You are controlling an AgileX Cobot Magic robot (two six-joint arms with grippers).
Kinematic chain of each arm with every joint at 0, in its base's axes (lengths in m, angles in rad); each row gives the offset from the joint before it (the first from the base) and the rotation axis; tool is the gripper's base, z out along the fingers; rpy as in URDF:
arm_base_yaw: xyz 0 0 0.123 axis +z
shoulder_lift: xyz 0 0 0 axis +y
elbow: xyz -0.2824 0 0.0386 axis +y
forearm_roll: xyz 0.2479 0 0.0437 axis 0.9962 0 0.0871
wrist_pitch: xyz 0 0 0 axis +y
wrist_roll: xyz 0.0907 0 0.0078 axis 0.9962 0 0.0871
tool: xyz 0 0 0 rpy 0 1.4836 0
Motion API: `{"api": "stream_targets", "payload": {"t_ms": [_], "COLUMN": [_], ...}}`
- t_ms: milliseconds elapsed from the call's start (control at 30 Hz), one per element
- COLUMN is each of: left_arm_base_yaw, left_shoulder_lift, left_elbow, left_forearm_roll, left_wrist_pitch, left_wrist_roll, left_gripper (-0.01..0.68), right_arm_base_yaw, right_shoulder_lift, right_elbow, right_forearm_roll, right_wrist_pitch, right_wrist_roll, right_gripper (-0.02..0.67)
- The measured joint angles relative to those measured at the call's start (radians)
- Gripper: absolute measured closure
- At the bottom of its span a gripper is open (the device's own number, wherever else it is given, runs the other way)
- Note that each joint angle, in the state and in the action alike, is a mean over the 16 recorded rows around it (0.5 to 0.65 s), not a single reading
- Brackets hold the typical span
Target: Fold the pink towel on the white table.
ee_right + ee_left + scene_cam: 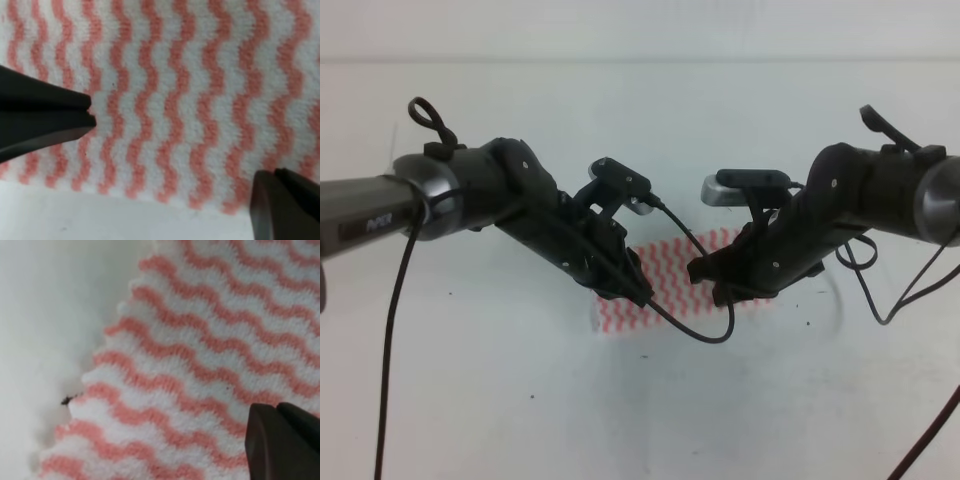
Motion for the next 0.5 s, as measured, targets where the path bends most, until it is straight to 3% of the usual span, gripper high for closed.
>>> {"api": "stream_targets", "payload": {"t_ms": [500], "left_arm_base_yaw": [0.0], "left_shoulder_lift": [-0.065], "left_elbow": [0.0], "left_forearm_roll": [0.011], "left_wrist_pitch": [0.031], "left_wrist_roll": [-0.031], "left_gripper": [0.677], "right_arm_base_yaw": [-0.001], "right_shoulder_lift": [-0.055], "right_elbow": [0.0], "right_forearm_roll": [0.01], "right_wrist_pitch": [-0.041], "right_wrist_roll": [-0.001], "right_gripper": [0.667]}}
